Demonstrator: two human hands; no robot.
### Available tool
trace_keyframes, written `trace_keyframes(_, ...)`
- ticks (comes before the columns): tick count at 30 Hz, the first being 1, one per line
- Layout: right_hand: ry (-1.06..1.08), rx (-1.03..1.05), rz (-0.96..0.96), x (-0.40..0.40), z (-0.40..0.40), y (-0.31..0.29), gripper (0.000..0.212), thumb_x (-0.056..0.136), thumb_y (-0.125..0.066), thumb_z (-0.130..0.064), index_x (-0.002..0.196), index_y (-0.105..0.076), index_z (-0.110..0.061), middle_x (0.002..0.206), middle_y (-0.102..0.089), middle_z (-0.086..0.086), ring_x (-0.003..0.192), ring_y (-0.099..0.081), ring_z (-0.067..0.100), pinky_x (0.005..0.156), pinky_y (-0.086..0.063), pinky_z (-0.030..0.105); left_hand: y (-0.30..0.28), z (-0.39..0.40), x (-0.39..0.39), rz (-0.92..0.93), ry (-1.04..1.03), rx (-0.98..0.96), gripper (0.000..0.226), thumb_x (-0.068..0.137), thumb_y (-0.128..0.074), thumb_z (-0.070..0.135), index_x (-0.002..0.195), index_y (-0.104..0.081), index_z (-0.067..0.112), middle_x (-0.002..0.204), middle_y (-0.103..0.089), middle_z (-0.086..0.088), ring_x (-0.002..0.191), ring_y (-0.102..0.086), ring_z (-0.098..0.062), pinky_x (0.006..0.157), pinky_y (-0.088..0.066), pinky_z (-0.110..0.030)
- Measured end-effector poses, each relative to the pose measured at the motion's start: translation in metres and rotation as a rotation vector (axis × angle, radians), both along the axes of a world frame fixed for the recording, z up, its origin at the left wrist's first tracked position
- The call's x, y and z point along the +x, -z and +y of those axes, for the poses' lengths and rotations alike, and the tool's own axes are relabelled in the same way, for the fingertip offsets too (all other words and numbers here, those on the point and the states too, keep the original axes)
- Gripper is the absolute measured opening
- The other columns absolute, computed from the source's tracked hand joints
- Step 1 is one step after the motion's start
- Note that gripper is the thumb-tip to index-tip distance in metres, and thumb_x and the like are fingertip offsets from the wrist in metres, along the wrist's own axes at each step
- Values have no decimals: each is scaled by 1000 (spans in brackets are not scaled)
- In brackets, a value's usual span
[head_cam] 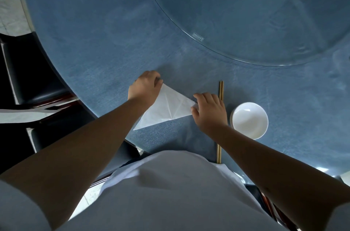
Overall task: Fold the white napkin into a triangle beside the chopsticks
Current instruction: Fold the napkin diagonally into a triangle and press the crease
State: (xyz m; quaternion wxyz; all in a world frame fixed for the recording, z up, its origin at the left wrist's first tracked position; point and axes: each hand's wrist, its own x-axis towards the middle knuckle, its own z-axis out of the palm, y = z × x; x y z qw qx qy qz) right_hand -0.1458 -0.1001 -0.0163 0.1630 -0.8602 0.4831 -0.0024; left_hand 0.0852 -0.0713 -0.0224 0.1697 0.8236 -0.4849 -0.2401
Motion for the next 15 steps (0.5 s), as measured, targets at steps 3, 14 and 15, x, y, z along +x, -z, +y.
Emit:
trace_keyframes(3,-28,-11,-12,2,7,0,43,82,-62,-31,121,-54,-16,118,-58,6,109,-50,29,90,-40,44,-4,19,2,19,-10,-86,25,92,-54,26,115,-59,16,113,-61,-8,98,-59,-29,79,-50,-42)
trace_keyframes(14,-486,33,124,14,38,19,73,85,-49,-52,145,-36,-14,154,-33,7,143,-25,24,110,-24,50,24,124,-39,-375,607,100,81,92,-34,58,150,-22,3,159,-20,-16,148,-14,-28,117,-22,-49)
trace_keyframes(15,-492,31,144,12,36,20,73,85,-47,-53,146,-34,-14,155,-31,6,143,-25,24,110,-24,50,25,127,-37,-383,603,124,81,92,-33,58,150,-21,3,159,-19,-16,148,-13,-28,117,-21,-49)
